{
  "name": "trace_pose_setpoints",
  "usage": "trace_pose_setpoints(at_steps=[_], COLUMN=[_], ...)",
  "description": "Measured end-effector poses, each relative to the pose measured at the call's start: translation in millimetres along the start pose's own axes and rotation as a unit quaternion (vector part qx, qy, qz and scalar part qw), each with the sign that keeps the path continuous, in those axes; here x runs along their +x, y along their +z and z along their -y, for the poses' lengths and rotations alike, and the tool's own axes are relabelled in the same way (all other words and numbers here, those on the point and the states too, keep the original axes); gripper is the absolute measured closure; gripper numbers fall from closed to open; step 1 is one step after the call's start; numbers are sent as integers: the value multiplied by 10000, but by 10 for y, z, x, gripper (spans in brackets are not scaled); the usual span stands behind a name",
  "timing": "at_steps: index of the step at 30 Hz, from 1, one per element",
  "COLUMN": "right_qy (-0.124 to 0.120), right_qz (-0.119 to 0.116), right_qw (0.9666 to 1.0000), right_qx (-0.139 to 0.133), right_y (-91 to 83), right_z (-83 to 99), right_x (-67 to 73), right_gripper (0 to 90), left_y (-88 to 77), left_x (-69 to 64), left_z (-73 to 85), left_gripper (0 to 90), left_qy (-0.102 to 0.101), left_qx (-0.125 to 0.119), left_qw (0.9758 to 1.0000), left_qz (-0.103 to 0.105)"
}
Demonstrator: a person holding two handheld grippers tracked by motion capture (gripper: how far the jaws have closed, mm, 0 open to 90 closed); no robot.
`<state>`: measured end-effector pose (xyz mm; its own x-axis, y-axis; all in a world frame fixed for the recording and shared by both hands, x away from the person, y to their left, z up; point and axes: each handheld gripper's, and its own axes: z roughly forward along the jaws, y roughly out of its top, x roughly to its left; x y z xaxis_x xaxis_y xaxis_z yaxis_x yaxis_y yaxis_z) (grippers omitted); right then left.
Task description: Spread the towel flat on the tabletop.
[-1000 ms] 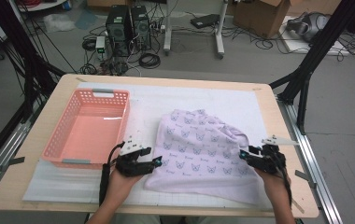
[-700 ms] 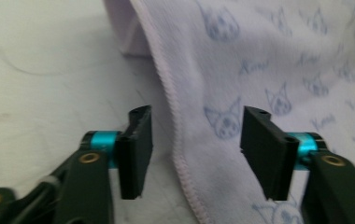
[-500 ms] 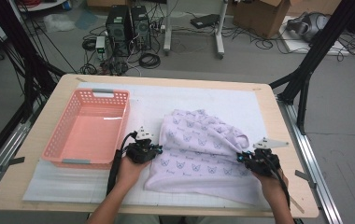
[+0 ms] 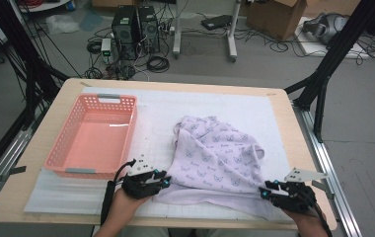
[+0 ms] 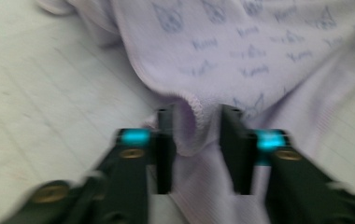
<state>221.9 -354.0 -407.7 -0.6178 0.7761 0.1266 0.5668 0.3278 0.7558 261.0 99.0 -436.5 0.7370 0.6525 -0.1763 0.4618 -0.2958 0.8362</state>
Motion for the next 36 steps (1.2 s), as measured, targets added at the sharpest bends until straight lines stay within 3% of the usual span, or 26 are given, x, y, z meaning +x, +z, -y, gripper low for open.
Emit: trace_pose_setpoints(at_steps=[2,3,6,7,9,11,13,14,16,18,19,20,21,22,23,24,27,28,29,30,31,32,33,34,36], right_qy=[-19,-69,-140,-195,-292,-334,-494,-544,-521,-486,-486,-346,-346,-175,-113,-162,-180,-178,-208,-208,-326,-326,-406,-465,-511], right_qz=[239,367,657,679,749,816,1087,1080,942,714,714,412,412,251,138,167,162,162,199,199,315,315,335,357,201], right_qw=[9988,9975,9956,9956,9959,9960,9926,9920,9922,9924,9924,9928,9928,9950,9955,9957,9975,9985,9992,9992,9989,9989,9976,9966,9957], right_qx=[-431,-602,-659,-614,-423,-134,203,357,636,874,874,1071,1071,956,936,897,658,489,293,293,-118,-118,-458,-586,-746], right_y=[-32,-24,132,220,424,646,848,932,1073,1176,1176,1240,1240,1211,1181,1149,1004,928,846,846,679,679,531,464,350], right_z=[-145,-232,-517,-607,-764,-873,-923,-928,-919,-892,-892,-849,-849,-812,-795,-780,-721,-692,-659,-659,-585,-585,-500,-456,-375], right_x=[-25,-43,-115,-141,-190,-268,-338,-378,-437,-488,-488,-532,-532,-558,-556,-548,-502,-483,-457,-457,-399,-399,-327,-285,-205], right_gripper=[545,528,471,461,433,419,397,394,388,390,390,450,450,651,734,771,786,785,784,784,778,778,773,774,774], left_y=[65,65,180,276,324,473,564,619,676,847,847,931,931,960,979,979,896,776,716,716,659,604,545,432,376], left_x=[94,94,179,246,281,370,435,465,489,511,511,514,514,510,494,494,457,402,370,370,333,294,257,186,155], left_z=[-162,-162,-372,-503,-565,-727,-795,-821,-837,-841,-841,-809,-809,-789,-755,-755,-751,-736,-720,-720,-695,-661,-623,-538,-490], left_gripper=[476,453,408,401,366,355,356,355,356,386,408,462,539,619,707,750,787,790,791,791,791,791,790,789,786], left_qy=[-84,-84,-130,-262,-272,-293,-384,-459,-505,-452,-452,-434,-434,-373,-242,-242,-226,-174,-153,-153,-85,-47,-21,-30,-49], left_qx=[-227,-227,-348,-433,-422,-420,-512,-492,-446,-207,-207,28,28,196,432,432,476,249,192,192,156,104,55,-59,-107], left_qw=[9997,9997,9992,9985,9983,9974,9965,9964,9968,9982,9982,9987,9987,9988,9985,9985,9984,9994,9996,9996,9998,9999,10000,9999,9998], left_qz=[-77,-77,-122,-211,-301,-511,-529,-506,-428,-328,-328,-255,-255,-256,-215,-215,-187,-172,-139,-139,-114,-78,-20,105,164])
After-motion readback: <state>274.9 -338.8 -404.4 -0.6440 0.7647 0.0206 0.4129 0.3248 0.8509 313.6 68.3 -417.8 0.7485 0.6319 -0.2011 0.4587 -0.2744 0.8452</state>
